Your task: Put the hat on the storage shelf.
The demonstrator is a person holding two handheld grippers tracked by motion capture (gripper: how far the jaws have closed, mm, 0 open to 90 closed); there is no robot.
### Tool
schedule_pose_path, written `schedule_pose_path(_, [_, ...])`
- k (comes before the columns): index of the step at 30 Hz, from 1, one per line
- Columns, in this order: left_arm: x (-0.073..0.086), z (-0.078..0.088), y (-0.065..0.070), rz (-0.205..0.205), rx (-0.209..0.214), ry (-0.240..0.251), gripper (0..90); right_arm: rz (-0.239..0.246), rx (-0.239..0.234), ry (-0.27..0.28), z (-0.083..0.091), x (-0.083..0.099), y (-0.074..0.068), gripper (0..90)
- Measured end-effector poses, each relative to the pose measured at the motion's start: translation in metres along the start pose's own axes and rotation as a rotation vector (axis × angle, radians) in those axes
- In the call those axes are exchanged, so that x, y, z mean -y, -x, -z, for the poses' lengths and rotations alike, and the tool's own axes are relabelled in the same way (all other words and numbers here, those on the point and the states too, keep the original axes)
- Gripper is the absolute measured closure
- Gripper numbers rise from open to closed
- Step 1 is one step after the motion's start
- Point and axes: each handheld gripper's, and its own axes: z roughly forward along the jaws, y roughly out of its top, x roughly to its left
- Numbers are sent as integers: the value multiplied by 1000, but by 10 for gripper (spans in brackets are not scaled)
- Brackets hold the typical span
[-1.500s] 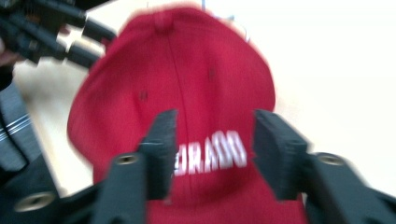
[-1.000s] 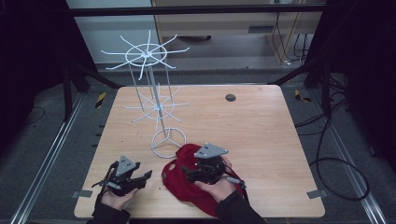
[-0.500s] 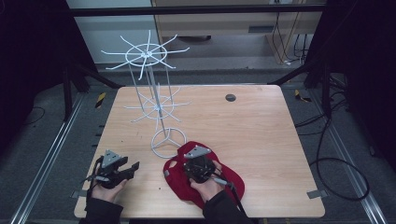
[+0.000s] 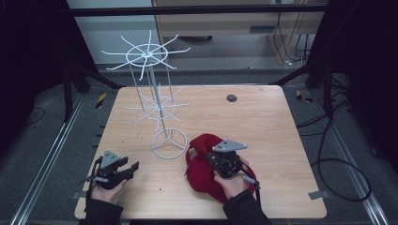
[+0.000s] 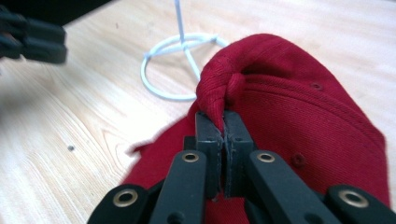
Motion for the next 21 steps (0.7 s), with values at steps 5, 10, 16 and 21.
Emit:
schedule_pose_path(5, [0,1,0,3,-2,12,469,-2,-19,86,28,-7,13,882])
schedule_pose_path(10, [1,1,-1,6,-5,17,463,-13,-25,172,52,-13,24,881])
schedule_pose_path(16, [1,1,-1,8,-6,23,460,-35,-22,256,73,-23,34,881])
schedule_pose_path(21, [1,1,-1,5,-4,22,458,-51,-32,319,87,-31,38,882])
